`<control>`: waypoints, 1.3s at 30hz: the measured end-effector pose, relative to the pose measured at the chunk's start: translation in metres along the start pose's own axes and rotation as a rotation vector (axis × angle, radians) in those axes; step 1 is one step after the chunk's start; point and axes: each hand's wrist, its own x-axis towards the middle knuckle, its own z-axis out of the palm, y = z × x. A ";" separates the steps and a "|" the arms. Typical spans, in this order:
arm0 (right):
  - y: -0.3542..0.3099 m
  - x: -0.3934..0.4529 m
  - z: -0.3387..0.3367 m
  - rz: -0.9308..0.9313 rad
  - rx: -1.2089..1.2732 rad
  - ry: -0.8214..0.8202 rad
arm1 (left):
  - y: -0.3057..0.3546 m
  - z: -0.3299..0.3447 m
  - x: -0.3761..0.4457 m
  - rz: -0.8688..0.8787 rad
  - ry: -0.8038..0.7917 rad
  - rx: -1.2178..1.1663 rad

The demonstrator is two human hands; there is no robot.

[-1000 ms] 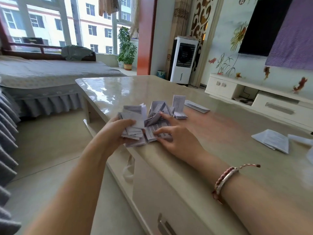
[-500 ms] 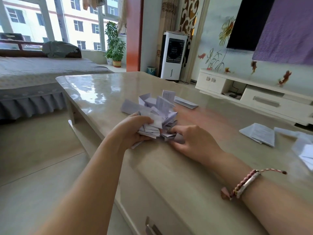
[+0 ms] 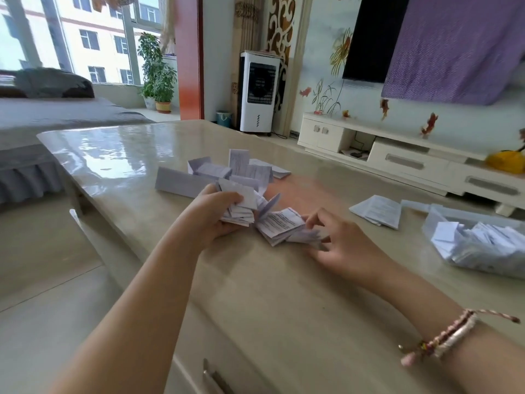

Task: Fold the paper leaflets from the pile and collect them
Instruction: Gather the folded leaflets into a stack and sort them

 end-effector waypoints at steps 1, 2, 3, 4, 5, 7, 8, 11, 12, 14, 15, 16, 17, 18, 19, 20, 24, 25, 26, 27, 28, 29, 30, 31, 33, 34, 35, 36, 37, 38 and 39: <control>0.000 -0.005 -0.002 0.013 0.004 0.036 | 0.001 -0.001 -0.006 0.016 0.033 -0.016; -0.001 -0.011 -0.006 0.026 0.010 0.071 | 0.003 -0.002 -0.013 0.041 0.053 -0.026; -0.005 -0.016 -0.012 0.042 0.021 0.096 | 0.003 -0.002 -0.022 0.072 0.057 -0.026; -0.009 -0.018 -0.019 0.062 0.052 0.109 | 0.003 -0.002 -0.031 0.104 0.044 -0.020; -0.014 -0.022 -0.027 0.084 0.108 0.113 | 0.002 -0.001 -0.042 0.132 0.026 -0.015; -0.024 -0.026 -0.043 0.115 0.236 0.143 | -0.002 0.003 -0.064 0.141 -0.029 -0.017; -0.029 -0.028 -0.050 0.110 0.300 0.200 | -0.004 0.006 -0.074 0.128 -0.071 -0.021; -0.048 -0.031 -0.057 0.022 0.540 0.396 | -0.013 0.016 -0.090 0.078 -0.203 -0.021; -0.053 -0.031 -0.054 -0.004 0.616 0.405 | -0.015 0.020 -0.092 0.070 -0.237 -0.014; -0.059 -0.031 -0.043 -0.030 0.716 0.342 | -0.016 0.025 -0.093 0.054 -0.278 0.007; -0.058 -0.031 -0.037 -0.036 0.726 0.285 | -0.017 0.027 -0.093 0.045 -0.305 0.016; -0.056 -0.030 -0.032 -0.034 0.723 0.222 | -0.019 0.028 -0.093 0.036 -0.335 0.024; -0.053 -0.029 -0.028 -0.021 0.718 0.161 | -0.019 0.027 -0.092 0.031 -0.370 0.026; -0.050 -0.029 -0.026 -0.002 0.711 0.109 | -0.020 0.027 -0.091 0.024 -0.407 0.024; -0.047 -0.029 -0.025 0.018 0.701 0.077 | -0.019 0.027 -0.091 0.015 -0.443 0.018; -0.044 -0.029 -0.025 0.032 0.688 0.067 | -0.019 0.026 -0.090 0.003 -0.470 0.008; -0.039 -0.028 -0.032 0.028 0.653 0.049 | -0.019 0.027 -0.089 -0.050 -0.498 -0.038; -0.039 -0.028 -0.033 0.027 0.644 0.035 | -0.018 0.026 -0.089 -0.054 -0.490 -0.039; -0.039 -0.028 -0.033 0.030 0.638 0.021 | -0.018 0.025 -0.089 -0.055 -0.482 -0.032; -0.040 -0.028 -0.033 0.032 0.625 0.009 | -0.018 0.023 -0.090 -0.058 -0.476 -0.025; -0.041 -0.028 -0.032 0.029 0.604 -0.003 | -0.017 0.021 -0.091 -0.063 -0.470 -0.020; -0.042 -0.029 -0.031 0.024 0.577 -0.019 | -0.017 0.019 -0.091 -0.071 -0.469 -0.018; -0.044 -0.029 -0.029 0.020 0.554 -0.034 | -0.017 0.017 -0.093 -0.077 -0.469 -0.015; -0.045 -0.029 -0.028 0.018 0.542 -0.043 | -0.017 0.016 -0.094 -0.079 -0.470 -0.009; -0.046 -0.029 -0.026 0.013 0.541 -0.051 | -0.019 0.012 -0.095 -0.072 -0.474 0.003; -0.047 -0.029 -0.025 0.011 0.549 -0.060 | -0.019 0.011 -0.096 -0.066 -0.477 0.013; -0.050 -0.030 -0.023 0.005 0.557 -0.080 | -0.020 0.009 -0.097 -0.061 -0.478 0.027; -0.052 -0.030 -0.021 -0.002 0.559 -0.098 | -0.021 0.008 -0.098 -0.058 -0.477 0.042; -0.054 -0.030 -0.019 -0.008 0.551 -0.101 | -0.021 0.006 -0.098 -0.058 -0.472 0.055; -0.054 -0.028 -0.016 -0.009 0.526 -0.080 | -0.021 0.004 -0.098 -0.062 -0.463 0.060; -0.052 -0.025 -0.014 -0.012 0.470 -0.022 | -0.021 0.002 -0.097 -0.069 -0.449 0.060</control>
